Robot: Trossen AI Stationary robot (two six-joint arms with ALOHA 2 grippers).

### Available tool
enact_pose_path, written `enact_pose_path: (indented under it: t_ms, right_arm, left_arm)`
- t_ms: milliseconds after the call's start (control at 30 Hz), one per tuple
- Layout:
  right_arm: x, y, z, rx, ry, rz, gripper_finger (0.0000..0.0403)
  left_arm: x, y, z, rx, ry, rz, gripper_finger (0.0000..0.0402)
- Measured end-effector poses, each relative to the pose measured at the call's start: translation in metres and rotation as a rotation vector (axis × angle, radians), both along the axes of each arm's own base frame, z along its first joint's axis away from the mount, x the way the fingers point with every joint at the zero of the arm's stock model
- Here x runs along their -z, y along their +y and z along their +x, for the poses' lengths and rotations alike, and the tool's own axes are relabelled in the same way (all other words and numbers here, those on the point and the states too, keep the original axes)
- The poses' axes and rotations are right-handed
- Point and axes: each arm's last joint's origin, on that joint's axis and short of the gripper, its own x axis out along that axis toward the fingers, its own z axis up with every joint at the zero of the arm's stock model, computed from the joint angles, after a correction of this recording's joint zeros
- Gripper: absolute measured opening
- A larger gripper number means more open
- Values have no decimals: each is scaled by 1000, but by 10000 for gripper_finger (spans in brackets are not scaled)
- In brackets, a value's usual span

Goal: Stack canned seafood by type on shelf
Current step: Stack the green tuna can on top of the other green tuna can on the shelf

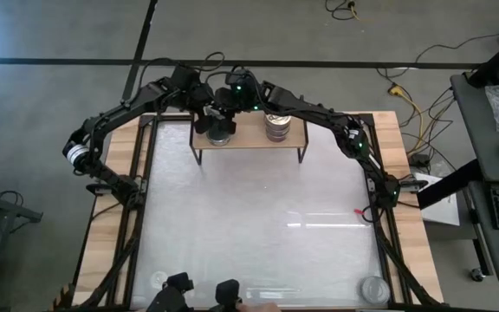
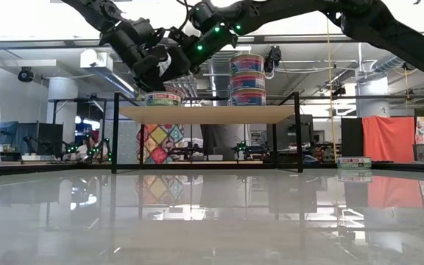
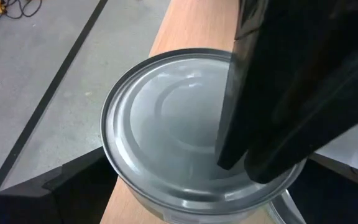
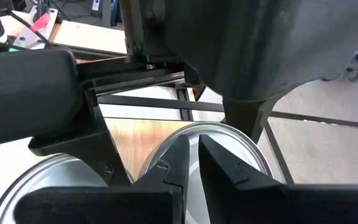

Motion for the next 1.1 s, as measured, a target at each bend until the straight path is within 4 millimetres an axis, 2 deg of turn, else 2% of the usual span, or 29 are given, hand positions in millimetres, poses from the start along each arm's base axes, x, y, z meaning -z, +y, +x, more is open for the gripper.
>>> enact_pose_path:
  t_ms: [1100]
  right_arm:
    - [1, 0, -1, 1, 14, 4, 28]
  left_arm:
    - [1, 1, -1, -88, 11, -22, 400]
